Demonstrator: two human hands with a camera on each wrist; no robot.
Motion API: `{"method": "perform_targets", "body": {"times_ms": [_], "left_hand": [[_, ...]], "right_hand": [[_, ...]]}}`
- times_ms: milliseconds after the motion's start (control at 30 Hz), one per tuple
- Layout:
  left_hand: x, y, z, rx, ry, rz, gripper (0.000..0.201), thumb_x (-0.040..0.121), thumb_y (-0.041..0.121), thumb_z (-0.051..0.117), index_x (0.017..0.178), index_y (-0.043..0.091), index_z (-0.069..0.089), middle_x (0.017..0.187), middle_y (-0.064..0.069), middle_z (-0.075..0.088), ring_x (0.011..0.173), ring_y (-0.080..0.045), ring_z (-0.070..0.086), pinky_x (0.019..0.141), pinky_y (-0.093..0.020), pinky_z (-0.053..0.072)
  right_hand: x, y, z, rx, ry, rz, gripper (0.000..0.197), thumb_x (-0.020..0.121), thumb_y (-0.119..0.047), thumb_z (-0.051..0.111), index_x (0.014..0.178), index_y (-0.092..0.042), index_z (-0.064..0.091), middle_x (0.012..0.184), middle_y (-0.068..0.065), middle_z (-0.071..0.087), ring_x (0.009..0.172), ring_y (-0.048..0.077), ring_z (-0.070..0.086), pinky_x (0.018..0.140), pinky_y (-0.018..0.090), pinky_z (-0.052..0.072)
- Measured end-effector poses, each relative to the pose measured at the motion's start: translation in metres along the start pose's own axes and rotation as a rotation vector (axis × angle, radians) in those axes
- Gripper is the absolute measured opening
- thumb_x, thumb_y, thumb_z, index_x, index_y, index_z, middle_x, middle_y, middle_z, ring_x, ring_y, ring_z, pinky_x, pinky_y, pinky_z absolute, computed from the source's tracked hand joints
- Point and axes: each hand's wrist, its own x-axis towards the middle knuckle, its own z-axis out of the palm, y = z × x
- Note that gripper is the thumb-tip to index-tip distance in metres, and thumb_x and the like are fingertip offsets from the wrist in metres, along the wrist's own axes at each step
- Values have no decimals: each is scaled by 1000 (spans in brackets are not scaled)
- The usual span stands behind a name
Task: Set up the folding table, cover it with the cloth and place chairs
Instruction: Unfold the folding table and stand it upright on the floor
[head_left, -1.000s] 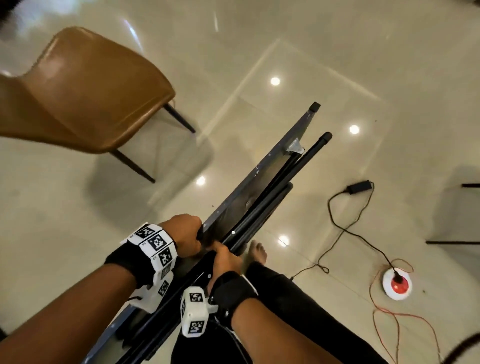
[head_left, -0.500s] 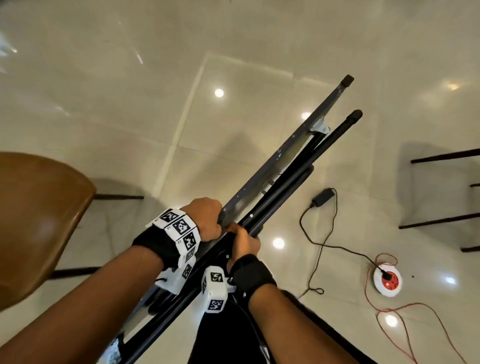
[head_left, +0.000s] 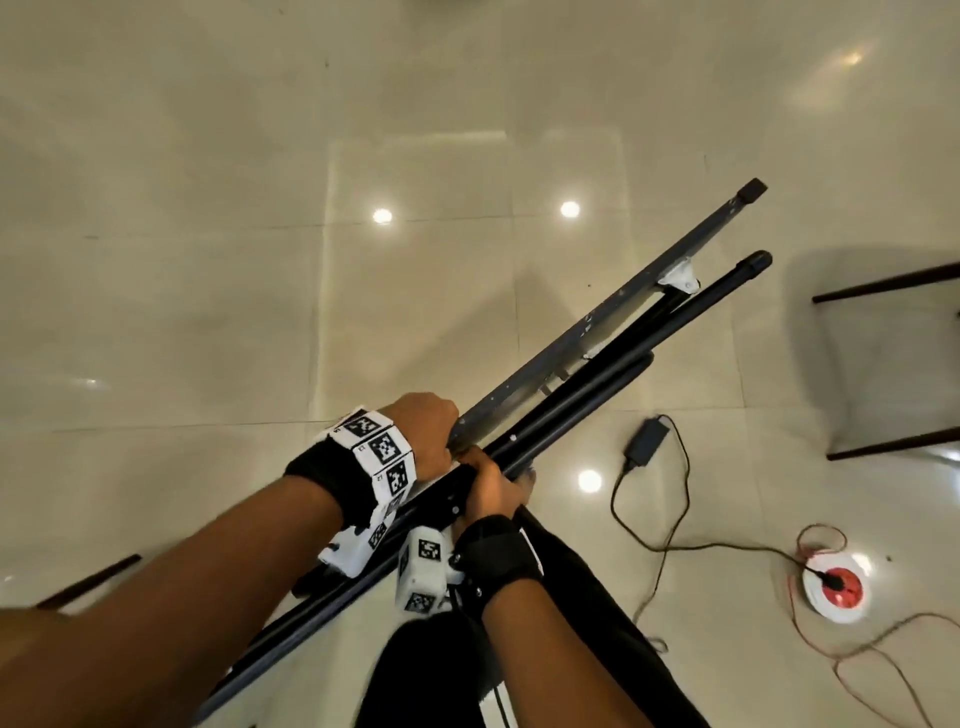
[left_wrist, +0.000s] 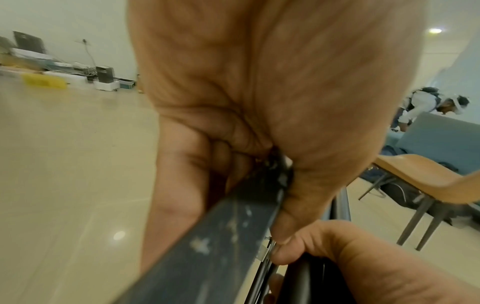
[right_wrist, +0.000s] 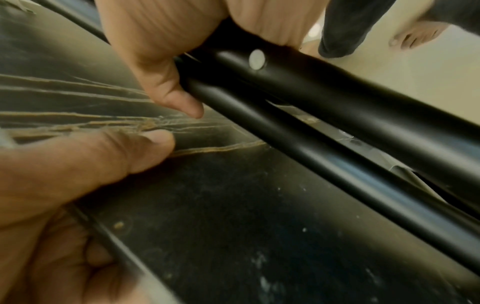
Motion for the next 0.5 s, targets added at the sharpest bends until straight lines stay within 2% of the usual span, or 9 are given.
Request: {"method": "perform_targets", "body": {"times_ms": [33,67,133,200,233,300,400,500], "left_hand": [[52,7,-26,53,-49,46,12,89,21,62,92,13,54,94,-12,60,96,-32,64,68,-30,41],[52,2,-29,71,-40,36,12,88,20,62,89,13,54,88,-11,57,94,-32,65,67,-30,41],[57,-8,-37,108,-46,31,10,88,19,62,88,12,56,81,-6,53,90,-31,66,66,-30,43],[89,-12,-52,153,-70,75,11,88,21,62,86,14,53,79,-3,51,86,-30,64,66,-30,42],[100,-14,-60,192,-62,91,12,88,22,62,86,16,51,79,-2,49,82,-28,61,66,-29,41],[124,-21,-73,227,-84,107,11,88,23,63,91,16,55,80,-1,48,78,-25,56,67,-29,40],[150,-32,-85,263,-101,140,12,88,22,63,96,15,59,82,-1,51,82,-26,60,68,-29,43],[175,-44,-93,311,-91,185,13,87,23,64,87,18,52,76,1,48,75,-23,54,68,-29,44]], "right_hand": [[40,-23,11,45,47,25,23,78,18,64,82,-4,59,74,11,60,54,19,58,47,25,49],[33,-27,15,42,43,31,17,78,18,65,87,4,62,76,12,61,50,16,58,43,21,48],[32,-30,27,91,-4,82,27,79,17,66,105,13,63,90,17,66,52,14,60,42,17,47],[60,-29,48,172,52,109,43,77,15,67,120,13,59,100,19,68,60,19,61,44,19,49],[68,-32,62,191,92,114,48,76,15,67,122,13,59,96,18,68,57,18,61,43,20,49],[82,-34,85,273,170,93,51,73,16,67,124,14,58,88,15,65,48,14,61,42,20,47],[97,-33,109,358,196,100,55,72,16,68,126,12,58,96,18,69,59,22,65,45,22,50],[112,-28,132,462,215,103,56,70,15,68,125,10,59,97,21,71,67,31,68,55,31,55]]}}
